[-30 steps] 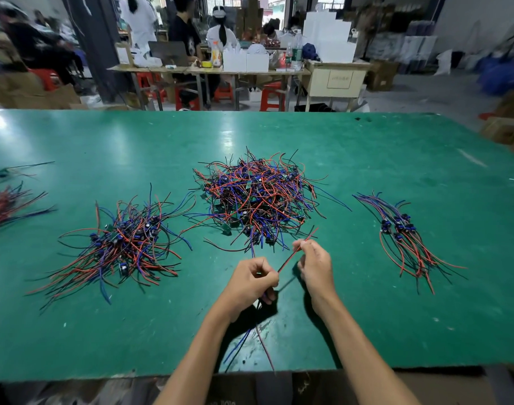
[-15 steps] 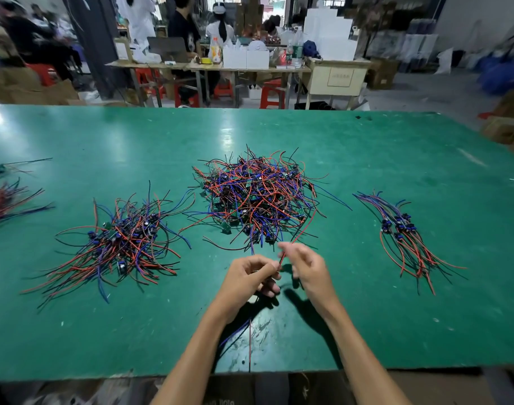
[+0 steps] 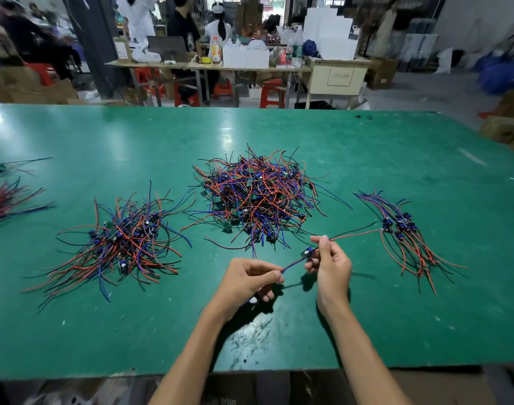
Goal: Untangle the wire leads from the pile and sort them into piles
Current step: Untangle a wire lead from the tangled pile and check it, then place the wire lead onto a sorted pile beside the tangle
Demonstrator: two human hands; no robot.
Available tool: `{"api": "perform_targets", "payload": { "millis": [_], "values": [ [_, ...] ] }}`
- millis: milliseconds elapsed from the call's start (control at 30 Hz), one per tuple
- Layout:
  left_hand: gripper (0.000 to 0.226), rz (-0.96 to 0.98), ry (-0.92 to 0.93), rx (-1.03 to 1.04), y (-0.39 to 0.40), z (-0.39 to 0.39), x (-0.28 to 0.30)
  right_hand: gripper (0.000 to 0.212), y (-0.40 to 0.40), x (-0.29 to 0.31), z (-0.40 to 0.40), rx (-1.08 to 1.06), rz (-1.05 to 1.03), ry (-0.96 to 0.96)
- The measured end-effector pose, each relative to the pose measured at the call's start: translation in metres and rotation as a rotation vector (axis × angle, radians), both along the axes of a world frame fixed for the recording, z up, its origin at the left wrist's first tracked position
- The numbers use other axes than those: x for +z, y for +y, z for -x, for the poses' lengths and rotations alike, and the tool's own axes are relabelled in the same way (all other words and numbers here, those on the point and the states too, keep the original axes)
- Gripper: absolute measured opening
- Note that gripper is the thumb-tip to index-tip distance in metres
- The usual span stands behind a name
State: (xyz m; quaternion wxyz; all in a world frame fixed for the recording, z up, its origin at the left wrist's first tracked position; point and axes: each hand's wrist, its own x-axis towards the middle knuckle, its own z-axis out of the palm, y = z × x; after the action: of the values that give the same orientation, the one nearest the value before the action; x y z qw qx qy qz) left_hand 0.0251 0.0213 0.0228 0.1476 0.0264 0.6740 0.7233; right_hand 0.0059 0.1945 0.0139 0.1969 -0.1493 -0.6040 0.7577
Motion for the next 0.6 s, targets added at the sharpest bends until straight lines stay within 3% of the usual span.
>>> {"api": "perform_targets", "payload": {
  "millis": [167, 333, 467, 600],
  "values": [
    [0.011, 0.078, 0.01, -0.013, -0.001, 0.0, 0.0, 0.03, -0.002, 0.002, 0.001, -0.192, -0.044, 0.006],
    [0.01, 0.019, 0.014, 0.015, -0.005, -0.001, 0.0, 0.028, 0.0, 0.002, 0.001, -0.327, -0.044, -0.03],
    [0.006, 0.013, 0.068, 0.183, 0.003, -0.004, -0.004, 0.024, 0.005, 0.0, 0.005, -0.279, -0.005, -0.07],
    [0.022, 0.106, 0.184, 0.349, 0.001, -0.002, -0.008, 0.016, 0.022, 0.003, 0.009, -0.115, 0.054, -0.184]
  ]
}}
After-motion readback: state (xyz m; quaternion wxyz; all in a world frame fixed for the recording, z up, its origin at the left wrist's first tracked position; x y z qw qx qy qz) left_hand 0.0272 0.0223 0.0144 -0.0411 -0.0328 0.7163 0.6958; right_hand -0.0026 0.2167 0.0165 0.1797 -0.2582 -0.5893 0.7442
